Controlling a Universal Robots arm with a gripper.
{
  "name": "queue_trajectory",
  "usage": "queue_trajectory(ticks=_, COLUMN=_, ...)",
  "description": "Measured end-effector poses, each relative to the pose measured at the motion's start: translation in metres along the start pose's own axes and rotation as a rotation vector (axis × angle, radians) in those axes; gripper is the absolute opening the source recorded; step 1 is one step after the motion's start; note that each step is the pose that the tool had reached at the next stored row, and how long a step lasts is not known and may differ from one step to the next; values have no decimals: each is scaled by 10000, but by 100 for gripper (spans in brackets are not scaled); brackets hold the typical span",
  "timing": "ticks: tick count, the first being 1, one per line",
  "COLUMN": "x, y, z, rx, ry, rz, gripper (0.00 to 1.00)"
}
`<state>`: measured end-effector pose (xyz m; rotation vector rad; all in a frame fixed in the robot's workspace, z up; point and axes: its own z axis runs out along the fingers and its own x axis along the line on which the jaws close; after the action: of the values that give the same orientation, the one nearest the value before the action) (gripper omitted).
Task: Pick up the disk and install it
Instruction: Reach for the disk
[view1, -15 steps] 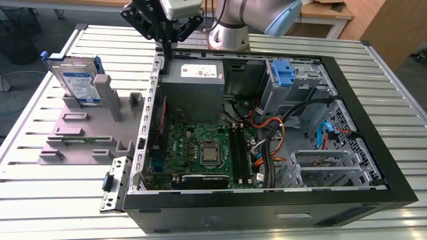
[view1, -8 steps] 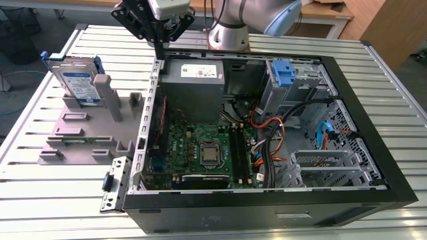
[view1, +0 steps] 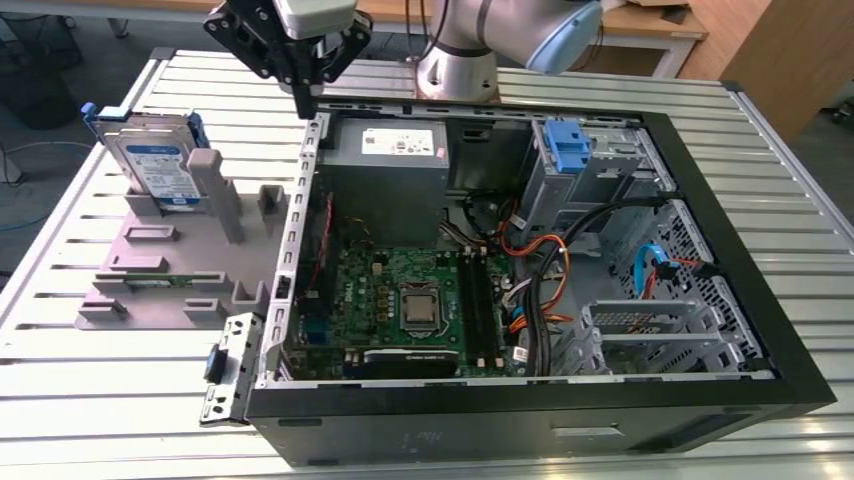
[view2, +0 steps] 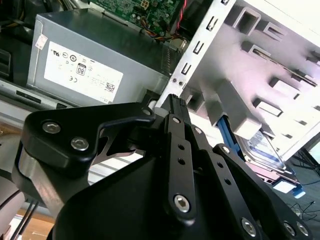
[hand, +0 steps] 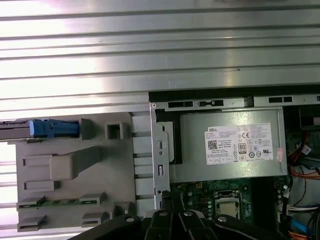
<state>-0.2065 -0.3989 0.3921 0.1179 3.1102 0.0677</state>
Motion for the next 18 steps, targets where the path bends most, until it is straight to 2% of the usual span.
queue_trajectory(ticks=7, x=106, y=10, z=4, rx=0, ry=0, rz=-1, gripper=11)
queue_trajectory(ticks=14, x=115, y=14, z=7, rx=0, ry=0, rz=1, gripper=11)
queue_trajectory(ticks=18, x=138, y=58, z=17, rx=0, ry=0, rz=2, gripper=11)
